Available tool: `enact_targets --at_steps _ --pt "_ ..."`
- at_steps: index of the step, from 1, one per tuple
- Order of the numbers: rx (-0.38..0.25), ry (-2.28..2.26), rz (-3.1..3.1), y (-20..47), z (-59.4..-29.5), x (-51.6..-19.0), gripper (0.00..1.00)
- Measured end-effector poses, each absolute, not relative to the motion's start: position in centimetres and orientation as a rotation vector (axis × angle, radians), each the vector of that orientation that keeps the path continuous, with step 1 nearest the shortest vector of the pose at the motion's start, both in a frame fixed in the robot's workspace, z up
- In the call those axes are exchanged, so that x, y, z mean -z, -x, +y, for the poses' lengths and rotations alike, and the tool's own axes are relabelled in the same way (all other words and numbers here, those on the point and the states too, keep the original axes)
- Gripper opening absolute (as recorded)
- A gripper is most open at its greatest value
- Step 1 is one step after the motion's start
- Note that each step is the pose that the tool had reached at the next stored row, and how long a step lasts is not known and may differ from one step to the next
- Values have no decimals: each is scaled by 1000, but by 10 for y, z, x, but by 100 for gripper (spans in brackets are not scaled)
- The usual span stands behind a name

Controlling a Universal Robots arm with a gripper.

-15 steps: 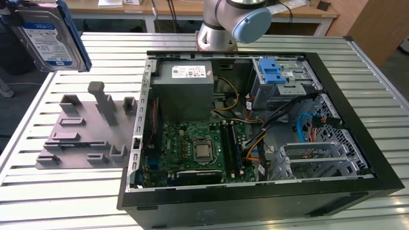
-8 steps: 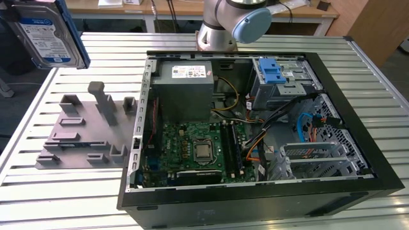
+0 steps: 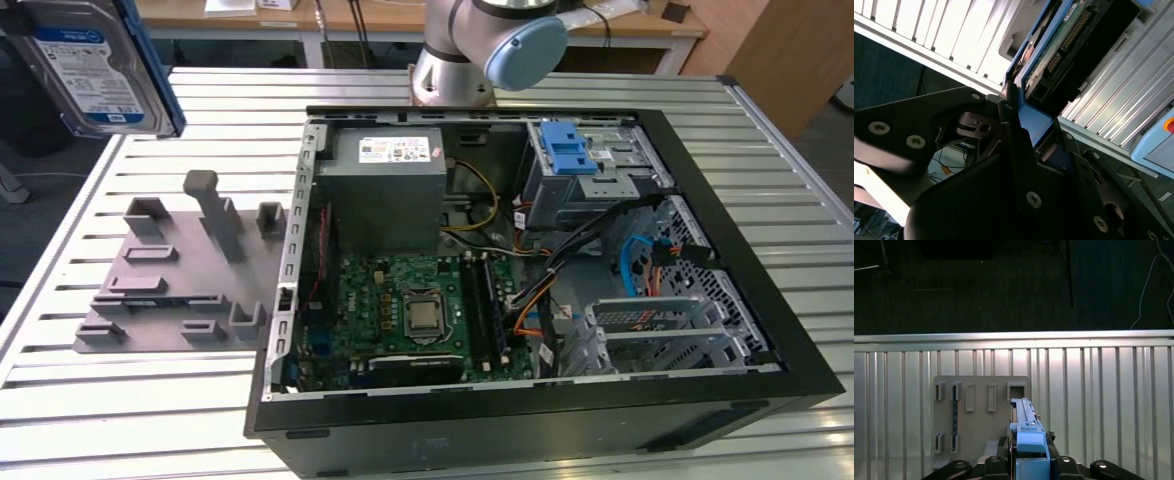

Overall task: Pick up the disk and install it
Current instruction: 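Pick up the disk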

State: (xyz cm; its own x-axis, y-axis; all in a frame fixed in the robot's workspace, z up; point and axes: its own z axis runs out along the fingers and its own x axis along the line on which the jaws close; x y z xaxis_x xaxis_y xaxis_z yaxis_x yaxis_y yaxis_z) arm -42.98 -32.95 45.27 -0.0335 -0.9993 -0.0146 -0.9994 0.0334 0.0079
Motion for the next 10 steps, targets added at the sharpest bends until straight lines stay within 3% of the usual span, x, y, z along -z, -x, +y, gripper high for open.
enact_targets --at_steps 10 --pt "-25 2181 2255 430 -330 -473 36"
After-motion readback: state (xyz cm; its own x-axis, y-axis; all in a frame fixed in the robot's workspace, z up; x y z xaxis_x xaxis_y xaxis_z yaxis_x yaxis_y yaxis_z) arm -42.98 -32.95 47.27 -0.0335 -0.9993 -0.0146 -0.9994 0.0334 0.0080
